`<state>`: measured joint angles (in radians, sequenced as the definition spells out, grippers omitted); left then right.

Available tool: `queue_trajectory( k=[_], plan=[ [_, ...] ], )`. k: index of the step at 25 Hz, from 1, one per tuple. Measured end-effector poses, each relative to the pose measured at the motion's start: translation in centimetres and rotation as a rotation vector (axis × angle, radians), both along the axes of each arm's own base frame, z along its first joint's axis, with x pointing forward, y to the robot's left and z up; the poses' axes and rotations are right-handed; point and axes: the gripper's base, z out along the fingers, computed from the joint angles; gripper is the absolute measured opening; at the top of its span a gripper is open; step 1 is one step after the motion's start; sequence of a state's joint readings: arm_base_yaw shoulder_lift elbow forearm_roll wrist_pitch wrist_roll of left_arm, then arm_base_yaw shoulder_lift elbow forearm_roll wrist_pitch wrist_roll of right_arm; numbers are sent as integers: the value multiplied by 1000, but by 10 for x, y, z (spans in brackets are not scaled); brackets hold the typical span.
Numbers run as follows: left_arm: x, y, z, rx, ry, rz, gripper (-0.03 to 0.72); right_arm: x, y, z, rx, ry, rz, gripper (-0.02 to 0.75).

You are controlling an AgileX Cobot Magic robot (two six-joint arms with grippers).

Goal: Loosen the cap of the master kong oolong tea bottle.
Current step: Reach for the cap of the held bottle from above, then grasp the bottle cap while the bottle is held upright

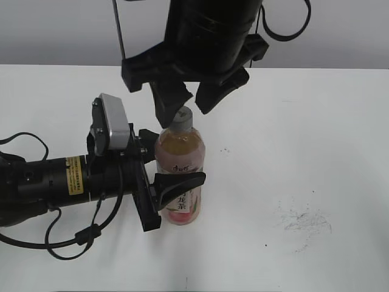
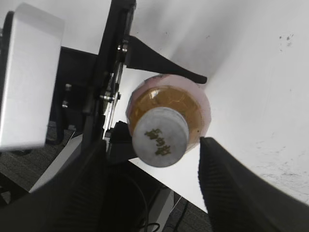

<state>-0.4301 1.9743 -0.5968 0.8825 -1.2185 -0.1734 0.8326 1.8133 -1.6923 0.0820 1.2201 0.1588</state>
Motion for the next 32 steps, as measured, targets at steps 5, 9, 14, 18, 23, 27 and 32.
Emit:
queue_trajectory(
  k=[5,9,14,18,23,27,32],
  plan=[
    [0,0,0,0,0,0,419,2,-1,-1,-22,-20,2,450],
    [0,0,0,0,0,0,419,3,0,-5,-30,-14,5,450],
    [0,0,0,0,0,-1,419,6,3,-14,-45,2,5,446],
    [0,0,0,1,-2,-4,419,7,4,-16,-49,5,5,385],
    [0,0,0,1,-4,-5,419,6,4,-15,-49,1,43,275],
    [0,0,0,3,-3,-4,417,6,4,-15,-63,-25,137,275],
    [0,0,-1,10,-4,-8,417,6,4,-15,-104,-99,401,274]
  ],
)
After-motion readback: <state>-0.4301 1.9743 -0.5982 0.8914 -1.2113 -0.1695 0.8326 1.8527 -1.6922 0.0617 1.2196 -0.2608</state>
